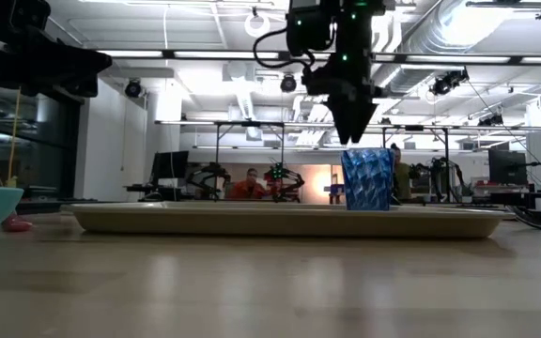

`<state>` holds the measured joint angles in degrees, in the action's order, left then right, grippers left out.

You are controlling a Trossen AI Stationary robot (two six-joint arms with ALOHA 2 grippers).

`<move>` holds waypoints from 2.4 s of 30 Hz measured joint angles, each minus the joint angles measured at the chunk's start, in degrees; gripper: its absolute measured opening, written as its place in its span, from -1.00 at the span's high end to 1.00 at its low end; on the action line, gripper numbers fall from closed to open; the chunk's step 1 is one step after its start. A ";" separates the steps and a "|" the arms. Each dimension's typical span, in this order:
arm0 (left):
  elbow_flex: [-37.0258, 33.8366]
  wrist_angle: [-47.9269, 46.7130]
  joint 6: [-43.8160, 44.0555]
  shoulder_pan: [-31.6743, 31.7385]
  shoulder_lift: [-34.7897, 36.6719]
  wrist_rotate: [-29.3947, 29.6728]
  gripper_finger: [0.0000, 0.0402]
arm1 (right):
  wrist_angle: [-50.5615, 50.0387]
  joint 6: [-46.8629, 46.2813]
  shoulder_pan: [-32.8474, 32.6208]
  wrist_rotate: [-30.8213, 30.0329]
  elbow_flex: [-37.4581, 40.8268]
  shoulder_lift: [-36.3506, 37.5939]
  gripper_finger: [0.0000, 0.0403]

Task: Pick and place plate/cup/fork/spoon on tray
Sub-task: Put the light blue plate on the light brown serving tray at the bottom left of the blue glass

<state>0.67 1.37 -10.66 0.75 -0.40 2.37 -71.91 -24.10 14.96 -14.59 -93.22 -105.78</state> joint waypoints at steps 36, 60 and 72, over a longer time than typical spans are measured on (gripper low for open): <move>-0.02 0.00 0.00 0.02 0.00 -0.01 0.98 | 80.59 12.49 -15.85 -7.45 65.83 60.32 0.07; 0.00 0.00 0.00 0.00 0.00 0.00 0.98 | 99.83 20.12 -14.18 3.11 69.75 54.31 0.07; 0.00 0.80 0.16 0.00 -0.01 -0.01 0.98 | 101.66 20.59 -14.36 4.11 69.75 54.31 0.07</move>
<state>0.67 2.17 -10.50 0.75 -0.41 2.35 29.75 -3.51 0.60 -10.48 -23.46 -51.46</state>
